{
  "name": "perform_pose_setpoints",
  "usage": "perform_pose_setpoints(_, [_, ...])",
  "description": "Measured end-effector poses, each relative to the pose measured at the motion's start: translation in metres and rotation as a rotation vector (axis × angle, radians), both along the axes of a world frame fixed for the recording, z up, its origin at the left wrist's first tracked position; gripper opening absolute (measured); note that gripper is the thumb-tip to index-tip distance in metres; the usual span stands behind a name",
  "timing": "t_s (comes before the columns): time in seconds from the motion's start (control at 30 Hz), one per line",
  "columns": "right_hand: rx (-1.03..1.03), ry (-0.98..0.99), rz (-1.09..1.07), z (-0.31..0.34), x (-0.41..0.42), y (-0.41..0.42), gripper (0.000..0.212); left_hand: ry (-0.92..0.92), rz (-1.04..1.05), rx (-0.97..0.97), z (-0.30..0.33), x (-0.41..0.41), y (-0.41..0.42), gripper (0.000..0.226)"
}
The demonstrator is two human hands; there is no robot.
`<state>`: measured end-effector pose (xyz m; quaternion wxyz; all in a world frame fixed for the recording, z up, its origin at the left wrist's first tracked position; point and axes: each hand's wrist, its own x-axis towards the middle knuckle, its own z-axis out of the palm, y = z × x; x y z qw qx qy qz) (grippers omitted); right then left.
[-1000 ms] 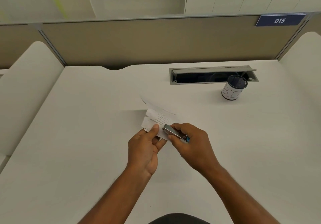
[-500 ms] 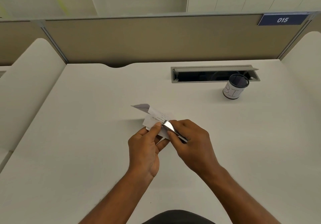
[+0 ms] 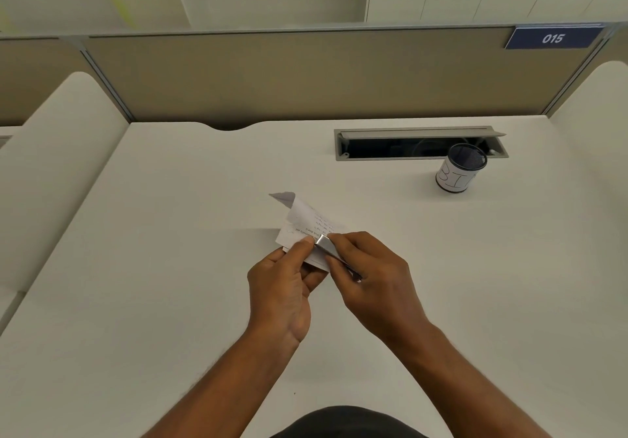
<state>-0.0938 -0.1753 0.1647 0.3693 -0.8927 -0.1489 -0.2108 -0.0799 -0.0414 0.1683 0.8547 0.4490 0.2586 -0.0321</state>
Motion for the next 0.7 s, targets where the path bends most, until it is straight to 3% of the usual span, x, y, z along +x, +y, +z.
perform_pose_setpoints(0.2, [0.003,-0.015,-0.014,0.0040,0.0038,0.0014,0.029,0.019,0.005,-0.053,0.0005,-0.0044,-0.0044,0.021])
perform_pose_setpoints(0.47, [0.137,0.108,-0.030,0.0056,0.0038,-0.0004,0.029,-0.023,0.037,-0.001,0.0039,-0.0036,-0.0064,0.014])
perform_pose_setpoints(0.7, [0.057,0.115,-0.020,0.0079,-0.0022,0.0015,0.028,-0.043,0.041,0.070,0.0018,-0.0042,-0.0074,0.012])
